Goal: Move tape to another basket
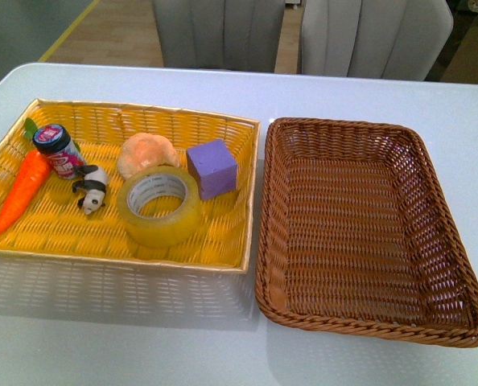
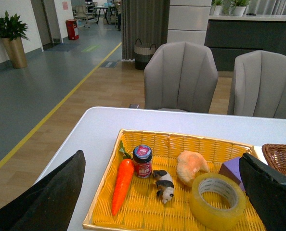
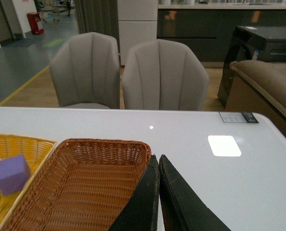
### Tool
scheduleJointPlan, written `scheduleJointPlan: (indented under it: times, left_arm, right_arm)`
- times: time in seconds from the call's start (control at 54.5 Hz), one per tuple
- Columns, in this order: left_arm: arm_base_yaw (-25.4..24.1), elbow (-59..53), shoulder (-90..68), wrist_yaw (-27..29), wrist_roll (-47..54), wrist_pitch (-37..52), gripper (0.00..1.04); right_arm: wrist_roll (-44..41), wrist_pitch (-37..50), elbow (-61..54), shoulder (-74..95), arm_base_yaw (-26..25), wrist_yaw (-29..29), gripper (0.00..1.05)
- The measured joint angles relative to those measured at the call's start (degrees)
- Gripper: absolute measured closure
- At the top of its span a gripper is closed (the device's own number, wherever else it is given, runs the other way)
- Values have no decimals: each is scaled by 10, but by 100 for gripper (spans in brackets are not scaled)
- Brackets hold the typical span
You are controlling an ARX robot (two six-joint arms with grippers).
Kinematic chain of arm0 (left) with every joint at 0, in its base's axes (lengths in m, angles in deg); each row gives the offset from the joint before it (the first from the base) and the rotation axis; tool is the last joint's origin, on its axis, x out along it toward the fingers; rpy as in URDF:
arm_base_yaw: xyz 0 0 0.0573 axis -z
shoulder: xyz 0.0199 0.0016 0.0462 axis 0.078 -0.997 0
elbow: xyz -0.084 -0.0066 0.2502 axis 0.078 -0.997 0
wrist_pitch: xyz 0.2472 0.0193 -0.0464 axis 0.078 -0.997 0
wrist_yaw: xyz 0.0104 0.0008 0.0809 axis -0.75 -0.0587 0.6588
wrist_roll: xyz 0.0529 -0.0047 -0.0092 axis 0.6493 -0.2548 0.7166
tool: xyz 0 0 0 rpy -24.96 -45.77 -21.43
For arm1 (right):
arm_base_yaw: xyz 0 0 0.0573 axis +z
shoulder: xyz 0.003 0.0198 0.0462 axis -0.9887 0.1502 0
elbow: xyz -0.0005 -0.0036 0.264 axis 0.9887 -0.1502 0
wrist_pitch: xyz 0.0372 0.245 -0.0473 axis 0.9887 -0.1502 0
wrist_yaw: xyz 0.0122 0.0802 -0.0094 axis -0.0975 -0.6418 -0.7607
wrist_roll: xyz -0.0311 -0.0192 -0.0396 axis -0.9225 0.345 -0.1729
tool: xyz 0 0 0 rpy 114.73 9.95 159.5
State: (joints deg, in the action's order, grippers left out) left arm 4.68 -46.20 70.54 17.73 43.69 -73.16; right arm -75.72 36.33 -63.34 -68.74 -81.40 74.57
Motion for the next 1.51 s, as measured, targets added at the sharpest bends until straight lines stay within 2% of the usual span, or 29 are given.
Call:
scheduleJointPlan:
  times: [0.587, 0.698, 1.046, 1.359, 1.414, 1.505]
  left_arm:
    - [0, 0, 0, 0, 0, 0, 9]
    - [0, 0, 0, 0, 0, 0, 9]
    - [0, 0, 0, 0, 0, 0, 9]
    - [0, 0, 0, 0, 0, 0, 9]
    - [0, 0, 0, 0, 0, 0, 9]
    - [0, 0, 0, 0, 0, 0, 9]
  right_arm:
    - [0, -102, 0, -103, 0, 0, 103]
    - [0, -194, 0, -177, 0, 0, 103]
    - [0, -203, 0, -201, 0, 0, 103]
    - [0, -203, 0, -201, 0, 0, 51]
    - [0, -203, 0, -201, 0, 0, 37]
    - [0, -203, 0, -201, 0, 0, 19]
